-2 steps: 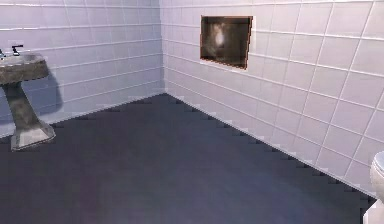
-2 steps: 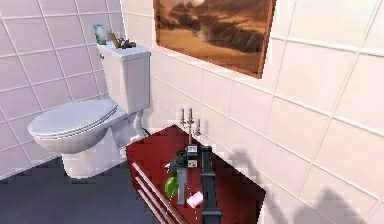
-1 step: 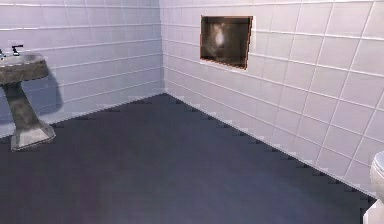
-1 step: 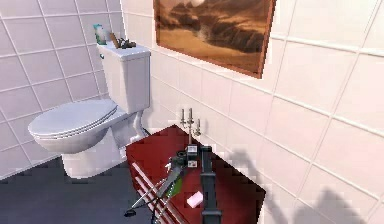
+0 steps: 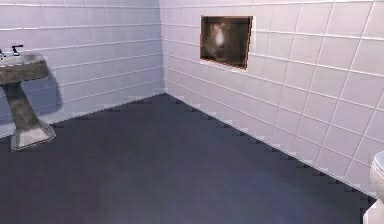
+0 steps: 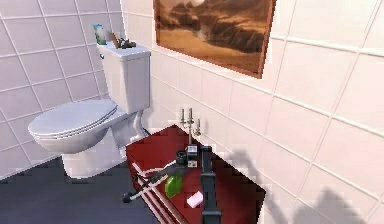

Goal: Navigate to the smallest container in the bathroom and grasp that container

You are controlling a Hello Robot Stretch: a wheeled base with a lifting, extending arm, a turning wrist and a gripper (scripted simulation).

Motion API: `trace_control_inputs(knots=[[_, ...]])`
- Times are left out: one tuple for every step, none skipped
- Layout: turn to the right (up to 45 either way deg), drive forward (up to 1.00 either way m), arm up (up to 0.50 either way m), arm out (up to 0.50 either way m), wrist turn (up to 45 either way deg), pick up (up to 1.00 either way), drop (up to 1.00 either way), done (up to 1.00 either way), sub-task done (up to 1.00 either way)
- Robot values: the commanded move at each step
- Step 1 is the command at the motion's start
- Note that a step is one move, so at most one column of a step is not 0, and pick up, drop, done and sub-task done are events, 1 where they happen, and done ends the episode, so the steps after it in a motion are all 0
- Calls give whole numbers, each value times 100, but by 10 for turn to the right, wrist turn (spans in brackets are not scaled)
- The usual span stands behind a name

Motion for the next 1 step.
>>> trace_control_inputs(knots=[[0, 0, 0, 0, 450, 0, 0, 0, 0]])
